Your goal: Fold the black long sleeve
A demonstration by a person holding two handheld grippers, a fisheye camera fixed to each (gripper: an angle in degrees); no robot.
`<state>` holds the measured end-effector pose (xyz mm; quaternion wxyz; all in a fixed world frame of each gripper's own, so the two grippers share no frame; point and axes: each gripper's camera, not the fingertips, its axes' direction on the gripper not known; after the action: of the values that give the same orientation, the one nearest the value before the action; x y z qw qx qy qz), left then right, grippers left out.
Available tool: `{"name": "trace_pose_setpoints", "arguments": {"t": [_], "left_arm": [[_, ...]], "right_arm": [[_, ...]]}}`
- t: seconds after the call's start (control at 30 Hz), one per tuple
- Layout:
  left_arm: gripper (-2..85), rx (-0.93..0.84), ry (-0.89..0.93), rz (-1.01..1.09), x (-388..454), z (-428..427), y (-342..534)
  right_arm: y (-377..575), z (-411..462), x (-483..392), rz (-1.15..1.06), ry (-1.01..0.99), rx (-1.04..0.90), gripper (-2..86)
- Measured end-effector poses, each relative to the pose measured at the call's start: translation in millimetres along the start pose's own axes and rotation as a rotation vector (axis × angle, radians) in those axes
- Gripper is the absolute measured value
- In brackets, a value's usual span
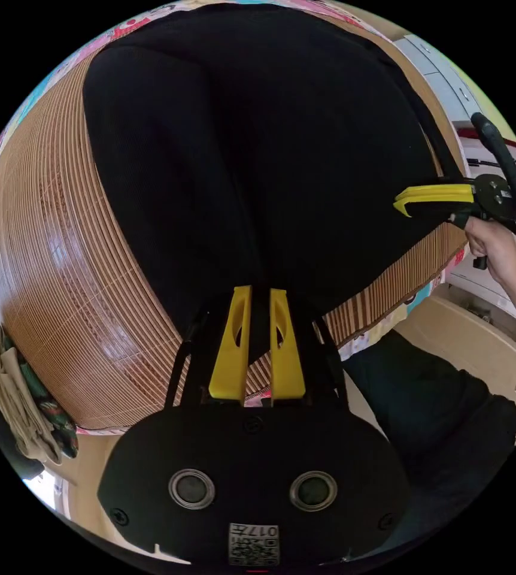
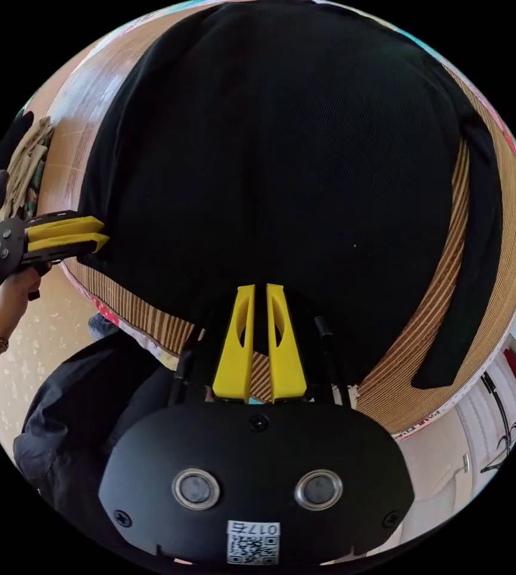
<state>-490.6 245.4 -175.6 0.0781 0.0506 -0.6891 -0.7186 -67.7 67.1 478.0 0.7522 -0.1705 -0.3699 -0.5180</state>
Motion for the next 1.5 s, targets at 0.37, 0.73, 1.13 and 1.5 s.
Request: {"name": "trace_pose_setpoints", "arguments": {"t": [0.37, 0.73, 1.13, 1.5], "left_arm": [[9.8, 0.107, 0.149, -0.238, -84, -81, 161], [2.6, -0.024, 0.396, -0.214, -173, -105, 204], [0.1, 0.523, 1.075, -0.113, -281, -302, 344], [7.8, 0.983, 0.975, -0.284, -333, -430, 461]], "right_arm": [[103, -11, 0, 0.075, -0.198, -0.115, 0.5], [183, -83, 14, 0.100, -0.240, -0.047, 1.8], [205, -276, -100, -0.463, -0.138, 0.496, 16.7], [166, -423, -133, -0.669, -0.019, 0.774, 2.9]]}}
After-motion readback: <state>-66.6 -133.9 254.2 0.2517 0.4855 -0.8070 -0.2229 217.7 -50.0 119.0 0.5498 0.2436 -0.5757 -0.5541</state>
